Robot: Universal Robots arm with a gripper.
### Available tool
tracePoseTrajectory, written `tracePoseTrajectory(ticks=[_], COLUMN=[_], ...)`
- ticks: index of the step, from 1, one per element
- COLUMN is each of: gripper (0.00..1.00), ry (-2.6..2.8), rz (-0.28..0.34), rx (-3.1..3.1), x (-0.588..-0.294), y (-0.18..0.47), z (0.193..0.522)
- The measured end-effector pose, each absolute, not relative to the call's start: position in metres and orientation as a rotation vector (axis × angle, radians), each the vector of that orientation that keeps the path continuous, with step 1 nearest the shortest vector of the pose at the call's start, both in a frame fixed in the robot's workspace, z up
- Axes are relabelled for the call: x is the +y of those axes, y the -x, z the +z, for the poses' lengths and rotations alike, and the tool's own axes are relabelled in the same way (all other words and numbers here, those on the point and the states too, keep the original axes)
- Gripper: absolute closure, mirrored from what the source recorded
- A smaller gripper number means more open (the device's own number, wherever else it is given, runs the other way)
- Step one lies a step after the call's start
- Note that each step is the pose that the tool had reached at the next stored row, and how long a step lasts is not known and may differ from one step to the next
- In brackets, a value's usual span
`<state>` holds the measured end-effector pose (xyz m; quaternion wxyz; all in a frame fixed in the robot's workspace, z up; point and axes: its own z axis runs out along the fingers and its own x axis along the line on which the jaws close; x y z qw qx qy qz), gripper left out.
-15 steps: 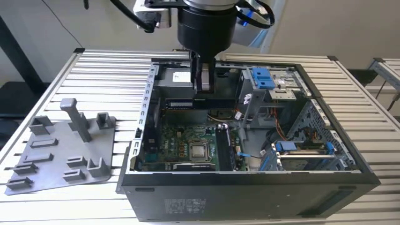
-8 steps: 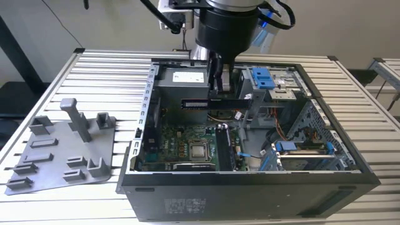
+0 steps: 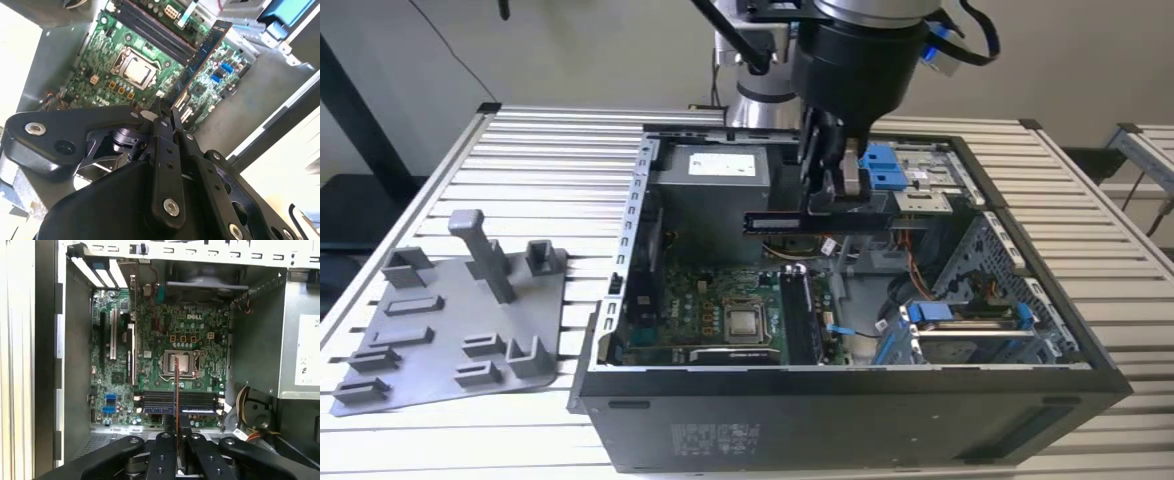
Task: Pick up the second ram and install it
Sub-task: 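Pick up the second ram and move it above second insertion slot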
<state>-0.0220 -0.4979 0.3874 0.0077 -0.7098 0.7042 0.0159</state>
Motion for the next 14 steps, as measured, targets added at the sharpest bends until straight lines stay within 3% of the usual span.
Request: tracePoseTrajectory(ticks=[14], gripper=[0.86], ry=[2.219], rz=[0.050], rx=[2.201], x=[-0.498], y=[-0.003], z=[0.387])
